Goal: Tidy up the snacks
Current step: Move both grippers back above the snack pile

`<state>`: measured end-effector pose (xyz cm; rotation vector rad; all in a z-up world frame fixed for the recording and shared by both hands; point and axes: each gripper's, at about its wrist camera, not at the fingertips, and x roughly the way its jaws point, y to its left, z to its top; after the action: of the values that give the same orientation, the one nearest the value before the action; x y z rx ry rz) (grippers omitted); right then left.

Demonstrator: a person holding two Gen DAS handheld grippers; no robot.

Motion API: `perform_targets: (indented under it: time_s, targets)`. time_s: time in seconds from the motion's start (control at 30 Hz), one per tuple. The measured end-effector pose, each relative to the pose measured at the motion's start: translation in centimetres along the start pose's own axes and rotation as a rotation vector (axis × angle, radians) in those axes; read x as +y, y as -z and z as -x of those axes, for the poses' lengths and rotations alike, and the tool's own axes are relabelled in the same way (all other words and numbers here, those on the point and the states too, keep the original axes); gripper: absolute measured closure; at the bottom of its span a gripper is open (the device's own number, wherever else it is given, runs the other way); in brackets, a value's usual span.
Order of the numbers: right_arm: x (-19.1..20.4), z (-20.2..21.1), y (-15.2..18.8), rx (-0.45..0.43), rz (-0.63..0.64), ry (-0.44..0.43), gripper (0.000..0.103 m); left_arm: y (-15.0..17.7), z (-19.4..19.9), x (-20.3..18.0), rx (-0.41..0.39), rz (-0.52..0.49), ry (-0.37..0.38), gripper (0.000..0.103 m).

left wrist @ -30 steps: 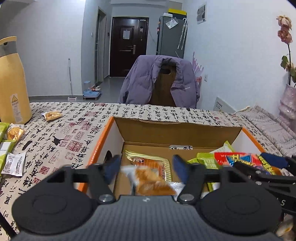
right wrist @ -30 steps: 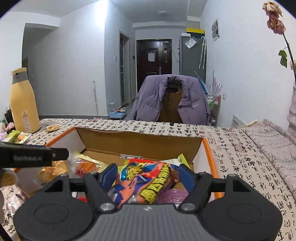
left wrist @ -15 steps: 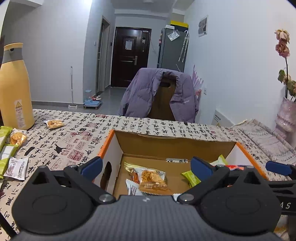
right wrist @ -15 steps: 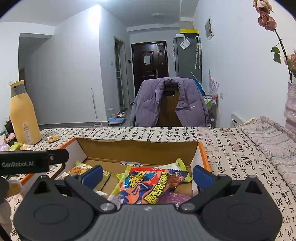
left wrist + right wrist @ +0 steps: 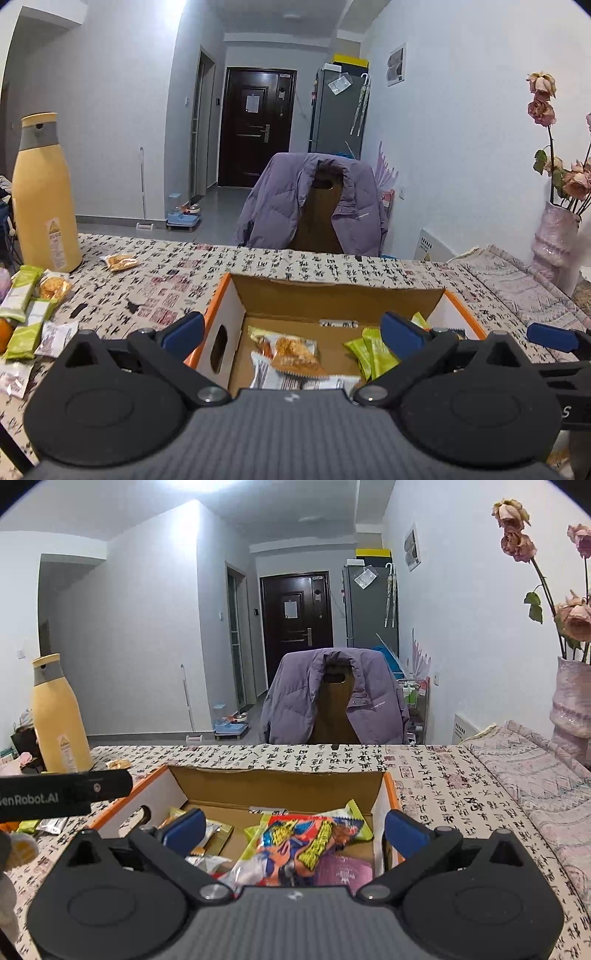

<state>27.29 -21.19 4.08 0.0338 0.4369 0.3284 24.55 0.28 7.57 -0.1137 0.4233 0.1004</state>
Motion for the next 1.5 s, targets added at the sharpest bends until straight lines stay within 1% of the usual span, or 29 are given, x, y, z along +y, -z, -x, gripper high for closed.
perform_targets:
  time_s: [0.3,0.5,0.6,0.77,1.0,1.13,1.3,1.4,1.5]
  targets:
    - [0.4,2.6,2.8,0.048,0.014,0.001,0.000,3.5,2.5,0.9,0.037,-0.025,-0.024,0.000]
    - [0.2,3.9,5.0,0.094,0.018,0.003,0.000,6.3,3.4,2.1,0.085,-0.032,-0.031,0.000]
    - [0.0,4.6,6.3,0.106,0.006,0.013,0.000,7.5,3.7,2.9,0.110,-0.027,-0.017,0.000]
    - [-0.5,5.6,8.2,0.146,0.003,0.057,0.000,9.0,4.5,4.0,0.131,-0.016,0.008,0.000]
    - [-1.4,6.3,10.5,0.208,-0.006,0.100,0.000,10.5,4.2,4.4,0.129,-0.008,0.029,0.000]
    - [-1.7,6.5,11.1,0.217,-0.006,0.122,0.000,11.3,3.9,4.4,0.138,-0.017,0.035,0.000]
    - [-2.6,6.5,10.7,0.189,-0.022,0.158,0.000,11.4,3.9,4.7,0.138,0.003,0.054,0.000]
    - [-3.4,5.6,10.4,0.191,-0.022,0.182,0.000,11.4,3.8,4.9,0.147,0.014,0.062,0.000]
    - [-4.1,4.3,10.4,0.216,-0.029,0.196,0.000,11.4,3.8,4.9,0.143,0.016,0.071,0.000]
